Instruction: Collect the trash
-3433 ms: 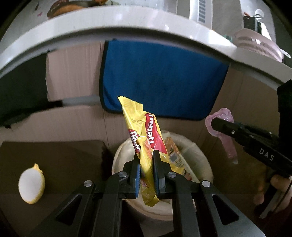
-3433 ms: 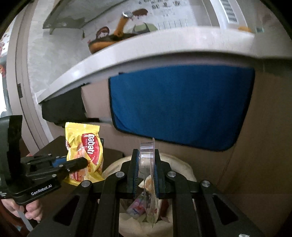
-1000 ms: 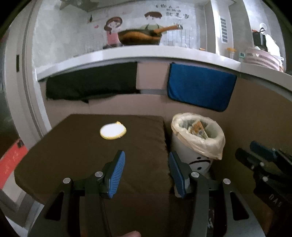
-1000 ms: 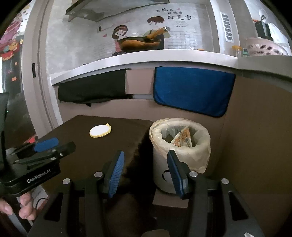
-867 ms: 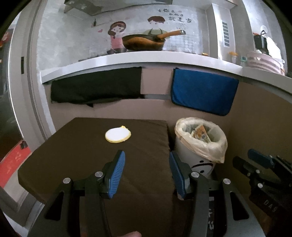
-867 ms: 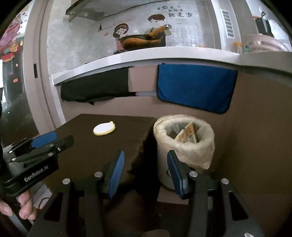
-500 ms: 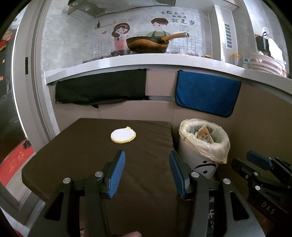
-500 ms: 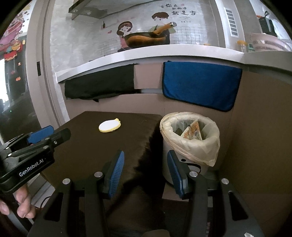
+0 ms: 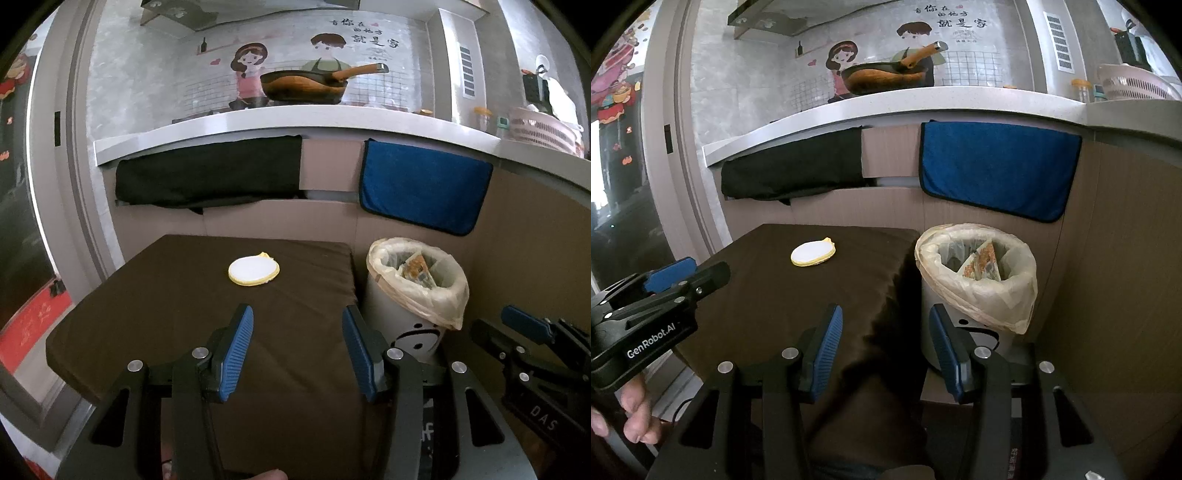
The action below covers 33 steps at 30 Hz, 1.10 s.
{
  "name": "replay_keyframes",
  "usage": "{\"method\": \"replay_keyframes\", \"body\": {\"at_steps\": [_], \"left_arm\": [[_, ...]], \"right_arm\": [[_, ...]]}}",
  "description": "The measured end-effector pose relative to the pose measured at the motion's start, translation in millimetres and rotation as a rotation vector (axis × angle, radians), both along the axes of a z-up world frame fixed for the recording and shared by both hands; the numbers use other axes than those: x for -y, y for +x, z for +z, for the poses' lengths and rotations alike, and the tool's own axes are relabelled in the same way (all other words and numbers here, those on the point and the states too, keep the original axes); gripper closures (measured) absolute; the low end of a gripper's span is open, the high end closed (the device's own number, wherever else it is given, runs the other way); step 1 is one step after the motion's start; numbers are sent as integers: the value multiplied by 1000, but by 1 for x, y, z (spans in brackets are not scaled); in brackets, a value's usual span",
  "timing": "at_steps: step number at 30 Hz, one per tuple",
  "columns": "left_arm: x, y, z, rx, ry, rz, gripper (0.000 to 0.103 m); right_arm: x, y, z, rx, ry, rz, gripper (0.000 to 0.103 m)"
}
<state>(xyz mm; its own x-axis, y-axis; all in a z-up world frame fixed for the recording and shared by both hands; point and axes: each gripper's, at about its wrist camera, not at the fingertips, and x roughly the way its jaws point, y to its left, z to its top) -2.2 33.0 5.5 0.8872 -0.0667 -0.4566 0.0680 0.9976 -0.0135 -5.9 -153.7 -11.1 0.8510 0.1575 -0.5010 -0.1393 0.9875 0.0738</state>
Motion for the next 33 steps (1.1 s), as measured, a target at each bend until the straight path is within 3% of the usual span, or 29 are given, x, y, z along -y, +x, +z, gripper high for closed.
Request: {"method": "replay_keyframes", "body": {"at_steps": [33], "left_arm": [[8, -4, -3, -3, 1, -1, 52]], "right_arm": [[6, 4, -2, -5, -1, -2, 57]]}}
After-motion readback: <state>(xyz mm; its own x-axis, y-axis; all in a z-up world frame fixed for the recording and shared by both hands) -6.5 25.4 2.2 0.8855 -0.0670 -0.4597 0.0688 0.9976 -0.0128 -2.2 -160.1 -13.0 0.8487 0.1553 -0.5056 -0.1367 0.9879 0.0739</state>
